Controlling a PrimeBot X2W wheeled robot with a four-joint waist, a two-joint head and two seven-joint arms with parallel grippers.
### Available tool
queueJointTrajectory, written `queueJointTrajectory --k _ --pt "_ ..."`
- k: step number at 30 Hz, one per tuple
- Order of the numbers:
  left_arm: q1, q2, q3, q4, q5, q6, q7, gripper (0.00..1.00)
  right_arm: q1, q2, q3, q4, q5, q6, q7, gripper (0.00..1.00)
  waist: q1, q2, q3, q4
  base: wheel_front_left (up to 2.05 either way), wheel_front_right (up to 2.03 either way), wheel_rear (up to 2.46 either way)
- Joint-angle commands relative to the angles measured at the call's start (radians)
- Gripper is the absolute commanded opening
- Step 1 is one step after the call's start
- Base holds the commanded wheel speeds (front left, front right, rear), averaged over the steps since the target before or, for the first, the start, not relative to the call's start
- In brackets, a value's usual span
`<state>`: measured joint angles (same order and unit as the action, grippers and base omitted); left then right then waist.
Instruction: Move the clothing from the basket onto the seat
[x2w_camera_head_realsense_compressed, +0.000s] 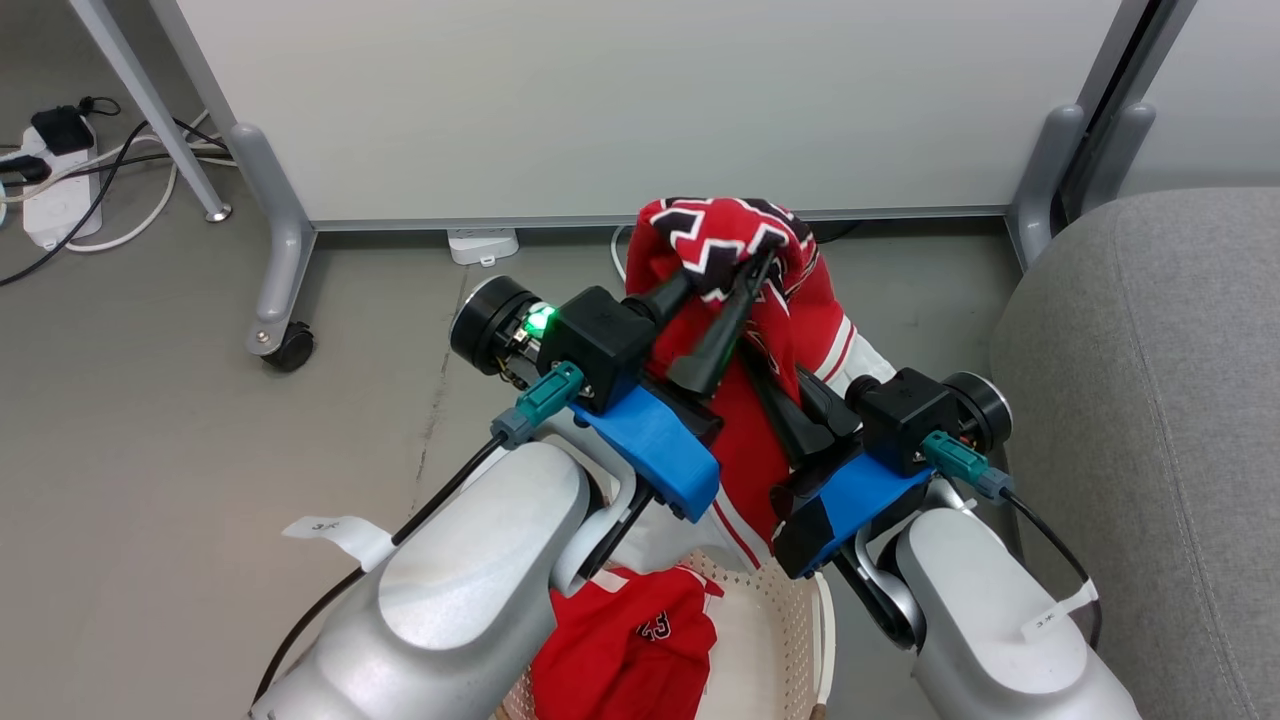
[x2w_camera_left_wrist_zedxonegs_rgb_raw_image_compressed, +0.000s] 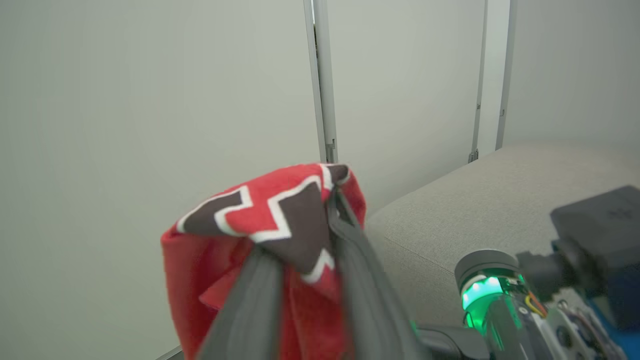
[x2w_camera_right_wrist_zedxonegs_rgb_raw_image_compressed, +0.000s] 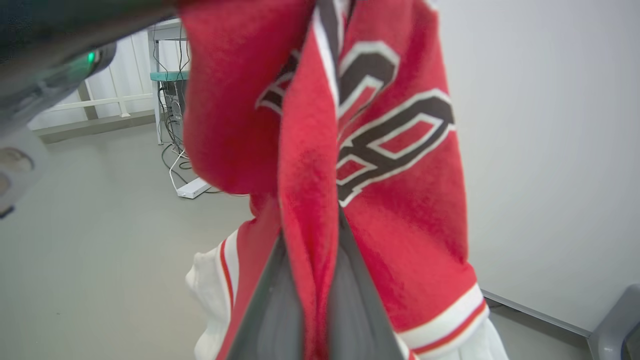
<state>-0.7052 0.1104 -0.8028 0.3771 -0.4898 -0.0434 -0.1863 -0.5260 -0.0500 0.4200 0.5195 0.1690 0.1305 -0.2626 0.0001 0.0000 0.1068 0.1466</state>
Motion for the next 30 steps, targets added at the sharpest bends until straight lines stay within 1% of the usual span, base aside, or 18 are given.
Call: queueJointTrajectory --k 1,10,16,24,30 --pt "-0.008 0.004 0.001 0.004 0.0 0.006 0.0 1.0 -0.013 -0.001 0.001 -0.007 0.004 0.0 -0.003 0.0 -0.0001 0.0 0.0 0.0 0.0 0.0 0.0" --pt "-0.01 0.012 -0.005 0.015 0.004 0.019 -0.004 1.0 -0.012 -0.001 -0.001 -0.016 0.016 0.001 -0.004 0.0 -0.0001 0.0 -0.001 -0.002 0.0 0.0 0.0" --pt "0.019 0.035 -0.006 0.028 -0.001 0.026 -0.009 1.0 -0.009 -0.001 -0.023 -0.041 0.021 0.001 -0.004 0.0 -0.0001 0.0 0.001 -0.013 0.0 0.0 0.0" --pt "0.069 0.071 -0.004 0.009 0.004 0.047 -0.029 1.0 0.024 -0.001 -0.072 -0.076 -0.004 0.001 -0.004 0.0 -0.0001 0.0 0.017 -0.07 0.0 0.0 0.0" --pt "0.072 0.072 -0.017 -0.023 0.015 0.05 -0.038 1.0 0.04 -0.001 -0.119 -0.105 -0.026 0.001 -0.004 0.0 -0.0001 0.0 0.041 -0.129 0.0 0.0 0.0"
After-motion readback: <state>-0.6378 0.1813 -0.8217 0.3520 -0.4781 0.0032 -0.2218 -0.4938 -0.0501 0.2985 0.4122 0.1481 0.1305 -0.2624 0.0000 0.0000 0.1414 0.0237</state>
